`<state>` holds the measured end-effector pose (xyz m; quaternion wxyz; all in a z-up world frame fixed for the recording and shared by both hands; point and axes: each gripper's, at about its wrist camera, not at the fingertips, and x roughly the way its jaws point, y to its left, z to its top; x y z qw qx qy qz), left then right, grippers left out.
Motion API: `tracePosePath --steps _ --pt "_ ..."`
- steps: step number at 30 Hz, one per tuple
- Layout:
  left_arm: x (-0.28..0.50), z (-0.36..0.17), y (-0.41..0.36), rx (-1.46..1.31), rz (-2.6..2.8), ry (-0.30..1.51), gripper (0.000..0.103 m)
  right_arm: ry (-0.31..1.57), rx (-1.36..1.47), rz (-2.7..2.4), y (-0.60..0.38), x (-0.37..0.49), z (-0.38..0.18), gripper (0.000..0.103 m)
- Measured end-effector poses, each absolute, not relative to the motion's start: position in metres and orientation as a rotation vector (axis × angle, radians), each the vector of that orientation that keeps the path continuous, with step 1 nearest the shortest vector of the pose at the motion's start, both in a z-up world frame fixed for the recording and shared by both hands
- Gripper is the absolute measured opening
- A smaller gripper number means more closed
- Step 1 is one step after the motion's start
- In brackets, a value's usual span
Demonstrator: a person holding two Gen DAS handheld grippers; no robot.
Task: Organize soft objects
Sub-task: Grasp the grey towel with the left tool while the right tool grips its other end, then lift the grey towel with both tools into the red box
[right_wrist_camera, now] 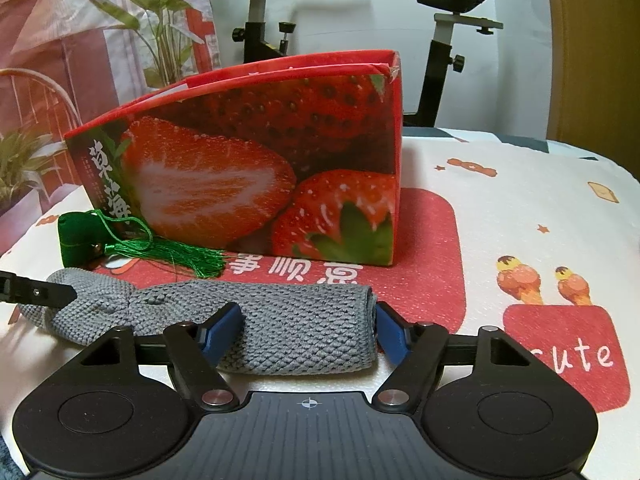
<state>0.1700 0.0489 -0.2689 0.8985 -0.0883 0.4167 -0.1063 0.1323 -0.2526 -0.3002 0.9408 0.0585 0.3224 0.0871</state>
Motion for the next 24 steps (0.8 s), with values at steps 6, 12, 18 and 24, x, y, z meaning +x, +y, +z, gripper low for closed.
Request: tracePosePath --steps 6,12,18,24 --pt "0.168 -0.269 0.054 -0.244 -0.257 0.868 0.021 0.652 0.134 0.189 -0.254 0.13 -0.3 0.057" --pt "0.163 -0.262 0.048 -0.221 -0.264 0.84 0.016 0.652 0.158 0.217 -0.255 0.126 -0.297 0.029" --pt "0.157 -0.251 0.05 -0.22 -0.281 0.8 0.015 0.632 0.212 0.227 -0.26 0.12 -0.284 0.023" --pt "0.146 -0.219 0.051 -0.209 -0.32 0.644 0.015 0.541 0.189 0.244 -0.261 0.109 -0.257 0.022"
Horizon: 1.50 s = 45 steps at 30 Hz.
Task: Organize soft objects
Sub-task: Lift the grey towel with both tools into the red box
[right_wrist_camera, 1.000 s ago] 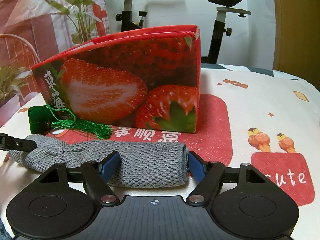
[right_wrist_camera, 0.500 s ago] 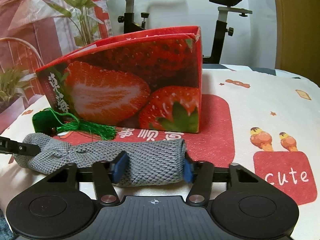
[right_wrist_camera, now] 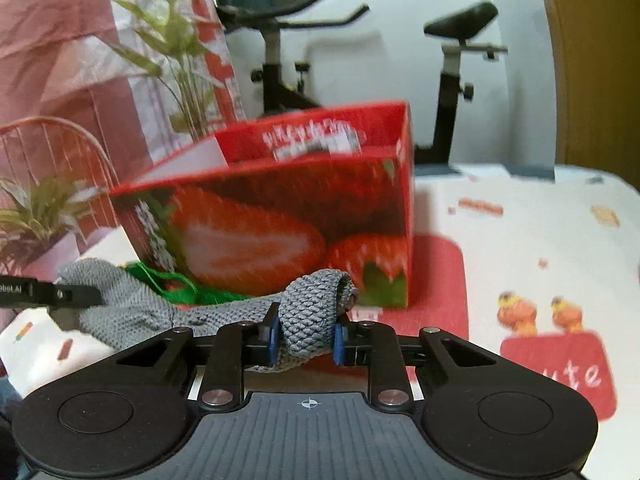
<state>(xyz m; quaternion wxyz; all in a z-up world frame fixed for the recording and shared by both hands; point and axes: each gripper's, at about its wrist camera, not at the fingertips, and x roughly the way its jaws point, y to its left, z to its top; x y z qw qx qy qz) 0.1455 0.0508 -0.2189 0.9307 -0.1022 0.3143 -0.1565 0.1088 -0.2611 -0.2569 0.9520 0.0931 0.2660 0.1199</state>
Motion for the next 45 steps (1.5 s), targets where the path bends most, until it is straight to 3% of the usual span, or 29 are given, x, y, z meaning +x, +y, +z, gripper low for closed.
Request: tracePosePath --steps 12,23,30,45 --pt "0.148 -0.16 0.05 -0.234 -0.355 0.414 0.014 0.394 0.281 0.291 -0.277 0.119 -0.187 0.021" --pt "0.217 -0.129 0.032 -0.174 -0.349 0.348 0.014 0.371 0.141 0.224 -0.268 0.188 -0.141 0.021" --pt "0.275 -0.14 0.005 -0.091 -0.343 0.506 0.014 0.48 0.091 0.165 -0.26 0.247 -0.148 0.02" --pt "0.294 -0.188 0.006 -0.042 -0.386 0.779 0.014 0.711 0.044 0.173 -0.242 0.26 -0.193 0.02"
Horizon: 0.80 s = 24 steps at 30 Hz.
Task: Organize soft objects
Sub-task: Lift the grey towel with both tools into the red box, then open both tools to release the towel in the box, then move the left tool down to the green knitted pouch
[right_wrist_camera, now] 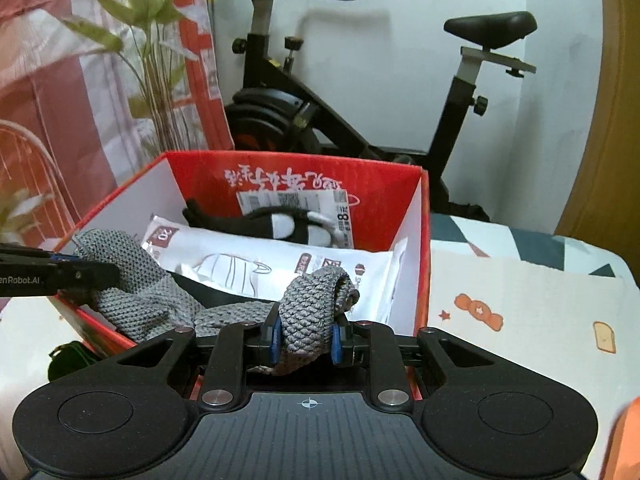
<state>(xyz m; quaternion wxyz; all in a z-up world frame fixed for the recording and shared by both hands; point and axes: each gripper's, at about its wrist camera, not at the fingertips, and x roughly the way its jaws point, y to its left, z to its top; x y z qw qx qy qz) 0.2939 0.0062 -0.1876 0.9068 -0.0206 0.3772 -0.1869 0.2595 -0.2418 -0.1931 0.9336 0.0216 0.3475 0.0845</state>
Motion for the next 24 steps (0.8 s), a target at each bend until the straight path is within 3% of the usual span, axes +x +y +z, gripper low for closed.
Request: tracePosePath --steps 5,8,13,16,24 --pt "0.301 -0.19 0.003 -0.015 -0.376 0.794 0.015 0.732 0.04 0.172 -0.24 0.263 -0.195 0.02" --pt "0.299 -0.186 0.002 -0.001 -0.384 0.781 0.02 0.726 0.039 0.161 -0.242 0.262 -0.193 0.022" --pt "0.293 -0.175 0.006 -0.008 -0.355 0.72 0.062 0.666 -0.044 0.125 -0.241 0.255 -0.189 0.04" --pt "0.285 -0.164 0.013 -0.035 -0.361 0.661 0.064 0.585 -0.084 0.098 -0.243 0.245 -0.185 0.059" --pt "0.261 -0.148 0.028 -0.044 -0.314 0.565 0.073 0.442 -0.01 0.056 -0.259 0.209 -0.169 0.064"
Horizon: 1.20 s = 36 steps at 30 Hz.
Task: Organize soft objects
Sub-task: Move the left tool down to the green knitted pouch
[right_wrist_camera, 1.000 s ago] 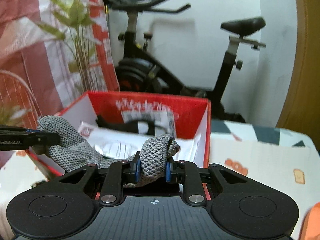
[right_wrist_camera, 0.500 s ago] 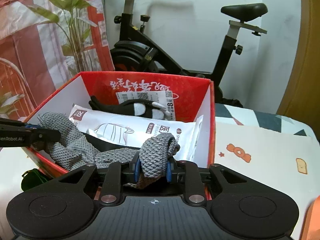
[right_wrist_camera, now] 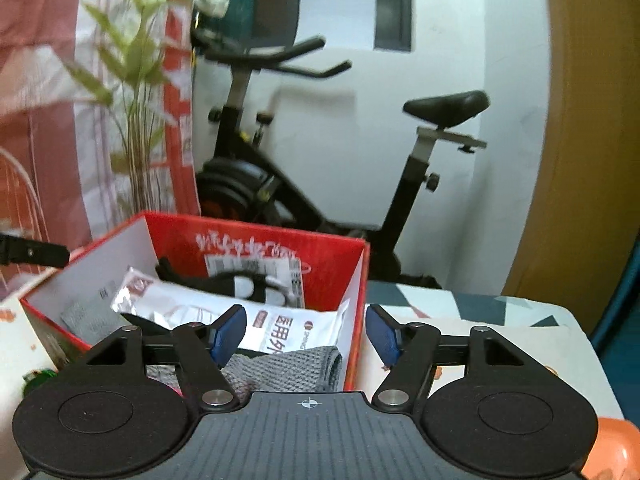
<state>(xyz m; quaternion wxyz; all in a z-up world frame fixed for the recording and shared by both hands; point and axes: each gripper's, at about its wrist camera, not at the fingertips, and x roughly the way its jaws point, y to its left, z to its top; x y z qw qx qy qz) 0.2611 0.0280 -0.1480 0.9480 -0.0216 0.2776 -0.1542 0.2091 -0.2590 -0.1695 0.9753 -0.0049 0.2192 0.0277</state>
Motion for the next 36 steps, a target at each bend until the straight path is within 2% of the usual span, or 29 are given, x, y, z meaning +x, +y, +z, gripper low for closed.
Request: tracePosePath --steps 5,10,21,25,30,32,36 --pt "0.237 -0.152 0.039 -0.046 -0.275 0.536 0.074 0.365 0.058 0.037 -0.261 0.173 -0.175 0.066" --pt "0.22 -0.168 0.054 -0.068 -0.246 0.572 0.074 0.374 0.13 0.03 -0.264 0.145 -0.197 0.066" --pt "0.212 -0.216 0.07 -0.118 -0.212 0.715 0.072 0.523 0.141 0.082 -0.245 0.142 -0.247 0.064" --pt "0.217 -0.231 0.066 -0.109 -0.219 0.743 0.072 0.582 0.13 0.143 -0.23 0.147 -0.261 0.059" --pt "0.224 -0.25 0.066 -0.122 -0.22 0.779 0.071 0.615 0.131 0.176 -0.221 0.149 -0.267 0.058" --pt "0.225 -0.255 0.067 -0.135 -0.219 0.794 0.069 0.622 0.135 0.177 -0.221 0.15 -0.268 0.058" --pt "0.228 -0.261 0.072 -0.17 -0.236 0.81 0.053 0.643 0.143 0.175 -0.225 0.153 -0.272 0.057"
